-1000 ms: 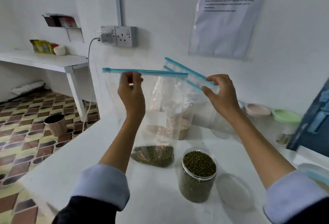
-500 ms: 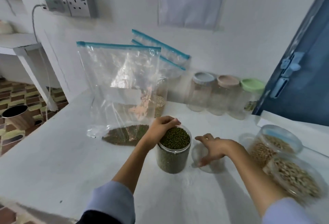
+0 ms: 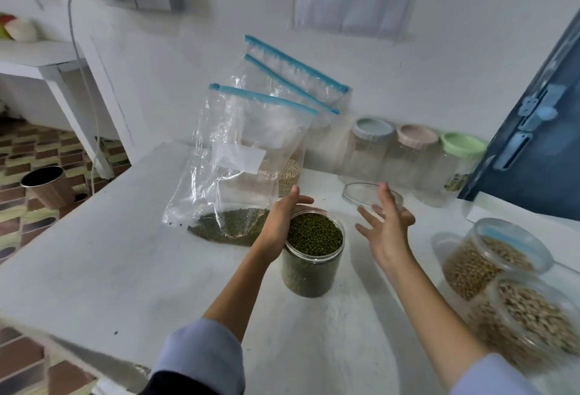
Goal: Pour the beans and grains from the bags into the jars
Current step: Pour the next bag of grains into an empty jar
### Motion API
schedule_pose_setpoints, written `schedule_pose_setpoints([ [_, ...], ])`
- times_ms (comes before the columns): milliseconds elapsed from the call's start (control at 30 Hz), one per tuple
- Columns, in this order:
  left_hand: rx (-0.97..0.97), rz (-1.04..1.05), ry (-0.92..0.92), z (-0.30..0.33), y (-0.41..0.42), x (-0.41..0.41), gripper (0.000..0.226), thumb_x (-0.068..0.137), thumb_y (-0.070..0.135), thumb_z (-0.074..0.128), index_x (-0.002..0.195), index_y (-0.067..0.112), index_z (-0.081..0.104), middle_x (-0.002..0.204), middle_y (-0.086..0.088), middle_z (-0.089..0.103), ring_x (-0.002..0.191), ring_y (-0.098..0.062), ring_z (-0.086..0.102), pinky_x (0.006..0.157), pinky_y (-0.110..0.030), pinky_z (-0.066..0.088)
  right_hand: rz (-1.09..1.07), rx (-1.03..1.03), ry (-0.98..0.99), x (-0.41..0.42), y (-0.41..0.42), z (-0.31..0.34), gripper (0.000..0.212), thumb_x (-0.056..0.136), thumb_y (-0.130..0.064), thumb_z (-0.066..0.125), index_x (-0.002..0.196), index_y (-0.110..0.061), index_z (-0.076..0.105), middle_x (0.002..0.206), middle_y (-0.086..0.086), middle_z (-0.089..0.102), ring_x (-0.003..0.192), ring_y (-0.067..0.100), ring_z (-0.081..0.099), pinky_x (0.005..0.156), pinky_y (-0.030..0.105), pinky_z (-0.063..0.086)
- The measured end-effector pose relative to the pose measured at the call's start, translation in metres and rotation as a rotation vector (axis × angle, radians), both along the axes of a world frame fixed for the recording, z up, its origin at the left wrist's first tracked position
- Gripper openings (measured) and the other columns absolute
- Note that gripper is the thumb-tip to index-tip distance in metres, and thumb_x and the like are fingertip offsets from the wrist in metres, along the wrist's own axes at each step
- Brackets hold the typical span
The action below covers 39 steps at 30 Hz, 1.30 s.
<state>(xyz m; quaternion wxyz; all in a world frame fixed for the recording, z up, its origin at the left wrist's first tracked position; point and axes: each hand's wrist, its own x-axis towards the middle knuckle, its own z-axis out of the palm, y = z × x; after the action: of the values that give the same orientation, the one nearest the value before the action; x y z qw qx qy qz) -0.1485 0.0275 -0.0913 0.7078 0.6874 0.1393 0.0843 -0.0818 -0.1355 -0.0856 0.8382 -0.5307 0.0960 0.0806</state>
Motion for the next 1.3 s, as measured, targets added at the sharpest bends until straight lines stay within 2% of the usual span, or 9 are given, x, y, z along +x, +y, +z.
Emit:
schedule_pose_setpoints([
  [100, -0.081, 0.017, -0.024, -0.001, -0.003, -0.002, 0.052, 0.096, 0.053, 0.034, 0.117, 0.011, 0.057, 0.110, -0.010, 0.067, 0.110, -0.027, 0.060, 0.102, -0.044, 0.042, 0.260, 0.137, -0.022, -0.022, 0.014, -0.008, 0.122, 0.021, -0.062, 0.089, 0.119, -0.010, 0.039, 0.106, 0.009, 0.058, 0.102, 0.027, 0.061, 0.077, 0.038, 0.050],
  [300, -0.192, -0.023, -0.135, -0.010, -0.001, -0.014, 0.056, 0.069, 0.037, 0.061, 0.118, 0.013, 0.051, 0.124, -0.015, 0.058, 0.110, -0.029, 0.058, 0.097, -0.040, 0.046, 0.496, 0.202, -0.194, -0.040, 0.014, -0.020, 0.098, 0.009, -0.021, 0.090, 0.095, -0.016, 0.043, 0.119, 0.007, 0.064, 0.104, 0.022, 0.062, 0.080, 0.030, 0.051],
  [567, -0.170, -0.067, -0.108, -0.034, 0.001, -0.022, 0.076, 0.059, 0.044, 0.056, 0.122, 0.001, 0.051, 0.100, -0.011, 0.058, 0.074, -0.010, 0.058, 0.046, -0.012, 0.041, 0.623, 0.103, -0.295, -0.038, 0.010, -0.022, 0.075, 0.026, 0.001, 0.070, 0.094, -0.016, 0.043, 0.121, 0.005, 0.061, 0.110, 0.022, 0.057, 0.078, 0.029, 0.054],
  [700, -0.171, -0.134, -0.112, -0.036, 0.003, -0.022, 0.066, 0.066, 0.039, 0.051, 0.117, -0.003, 0.054, 0.074, 0.003, 0.064, 0.054, -0.002, 0.056, 0.037, -0.014, 0.033, 0.677, 0.064, -0.304, -0.034, 0.008, -0.025, 0.075, 0.029, 0.002, 0.072, 0.095, -0.017, 0.041, 0.127, 0.009, 0.057, 0.115, 0.025, 0.054, 0.083, 0.031, 0.054],
  [800, -0.213, -0.160, -0.127, -0.030, -0.001, -0.024, 0.045, 0.070, 0.032, 0.046, 0.098, 0.000, 0.060, 0.058, 0.005, 0.064, 0.049, -0.003, 0.056, 0.039, -0.012, 0.036, 0.773, -0.117, -0.357, -0.024, 0.003, -0.017, 0.074, 0.031, -0.005, 0.077, 0.094, -0.017, 0.038, 0.129, 0.005, 0.057, 0.120, 0.026, 0.052, 0.089, 0.033, 0.051],
  [933, -0.261, -0.078, -0.169, -0.031, -0.008, -0.023, 0.037, 0.073, 0.028, 0.039, 0.087, 0.004, 0.064, 0.066, -0.002, 0.071, 0.061, -0.007, 0.066, 0.050, -0.013, 0.047, 0.813, -0.462, -0.464, -0.018, -0.002, -0.006, 0.084, 0.032, -0.027, 0.085, 0.103, -0.023, 0.041, 0.129, 0.002, 0.053, 0.119, 0.022, 0.053, 0.091, 0.031, 0.050],
  [1100, -0.274, 0.049, -0.194, -0.035, -0.012, -0.019, 0.044, 0.081, 0.036, 0.038, 0.087, 0.008, 0.072, 0.088, -0.014, 0.072, 0.086, -0.023, 0.067, 0.072, -0.028, 0.054, 0.792, -0.590, -0.480, -0.024, -0.003, -0.003, 0.100, 0.033, -0.039, 0.086, 0.120, -0.034, 0.036, 0.132, -0.006, 0.047, 0.121, 0.014, 0.049, 0.101, 0.030, 0.043],
  [1233, -0.283, 0.081, -0.171, -0.031, -0.015, -0.019, 0.066, 0.094, 0.053, 0.031, 0.095, -0.002, 0.068, 0.094, -0.023, 0.069, 0.091, -0.031, 0.067, 0.077, -0.035, 0.055, 0.672, -0.780, -0.552, -0.044, -0.004, -0.002, 0.111, 0.035, -0.062, 0.086, 0.127, -0.034, 0.030, 0.126, -0.020, 0.045, 0.122, 0.009, 0.046, 0.094, 0.013, 0.037],
  [1300, -0.289, 0.048, -0.137, -0.027, -0.015, -0.020, 0.070, 0.089, 0.055, 0.024, 0.094, 0.000, 0.068, 0.092, -0.017, 0.072, 0.091, -0.028, 0.069, 0.074, -0.030, 0.056, 0.639, -0.948, -0.622, -0.047, -0.010, 0.010, 0.119, 0.035, -0.082, 0.071, 0.135, -0.029, 0.034, 0.127, -0.015, 0.050, 0.117, 0.010, 0.051, 0.098, 0.024, 0.041],
])
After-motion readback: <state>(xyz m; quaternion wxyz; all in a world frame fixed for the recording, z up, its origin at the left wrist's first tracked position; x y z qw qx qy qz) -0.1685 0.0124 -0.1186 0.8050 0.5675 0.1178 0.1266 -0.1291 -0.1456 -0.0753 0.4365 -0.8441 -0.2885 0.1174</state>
